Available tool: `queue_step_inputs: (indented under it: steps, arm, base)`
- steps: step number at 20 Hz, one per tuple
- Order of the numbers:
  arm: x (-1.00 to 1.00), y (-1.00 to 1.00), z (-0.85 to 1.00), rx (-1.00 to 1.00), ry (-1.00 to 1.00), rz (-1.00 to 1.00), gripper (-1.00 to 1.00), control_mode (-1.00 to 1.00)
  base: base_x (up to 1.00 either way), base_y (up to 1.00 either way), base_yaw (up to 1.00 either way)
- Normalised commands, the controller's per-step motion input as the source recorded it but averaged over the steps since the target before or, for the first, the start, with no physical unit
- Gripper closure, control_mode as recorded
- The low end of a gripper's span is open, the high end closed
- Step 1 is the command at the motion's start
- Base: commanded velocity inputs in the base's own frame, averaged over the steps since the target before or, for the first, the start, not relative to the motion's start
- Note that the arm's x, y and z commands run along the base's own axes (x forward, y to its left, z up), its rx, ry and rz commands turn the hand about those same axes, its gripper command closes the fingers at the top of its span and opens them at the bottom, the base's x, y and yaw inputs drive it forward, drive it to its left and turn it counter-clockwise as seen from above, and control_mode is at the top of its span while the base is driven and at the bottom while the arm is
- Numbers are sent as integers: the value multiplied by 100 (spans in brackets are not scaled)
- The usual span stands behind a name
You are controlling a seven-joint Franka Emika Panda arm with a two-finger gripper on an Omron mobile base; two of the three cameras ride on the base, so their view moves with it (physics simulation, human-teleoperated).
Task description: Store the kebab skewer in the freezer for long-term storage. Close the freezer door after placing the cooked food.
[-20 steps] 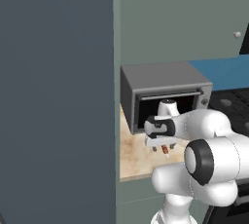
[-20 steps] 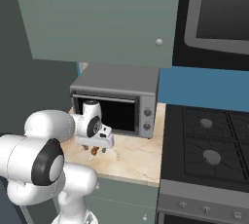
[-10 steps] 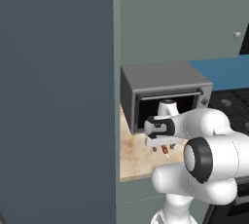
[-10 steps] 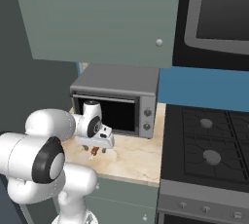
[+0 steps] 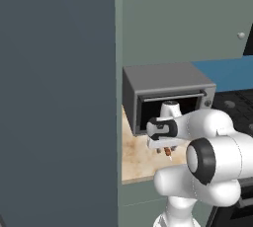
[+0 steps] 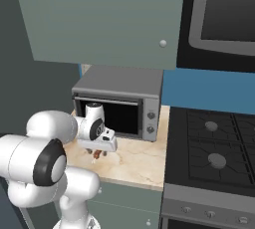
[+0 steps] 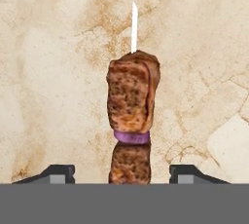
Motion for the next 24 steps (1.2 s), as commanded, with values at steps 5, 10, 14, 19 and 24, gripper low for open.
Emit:
queue_step_inputs:
  steps: [5,10,14,19,24]
  arm:
    - [0,0,-10,0,0,0,100,-100]
    - [3,0,-2,0,0,0,100,-100]
    - [1,0,0,0,0,0,100,-100]
    - [-11,-1,23,0,0,0,100,-100]
    - [-43,-2,88,-2,2,0,100,-100]
  base:
    - [0,0,0]
    - [0,0,0]
    - [0,0,0]
    - [0,0,0]
    - [0,0,0]
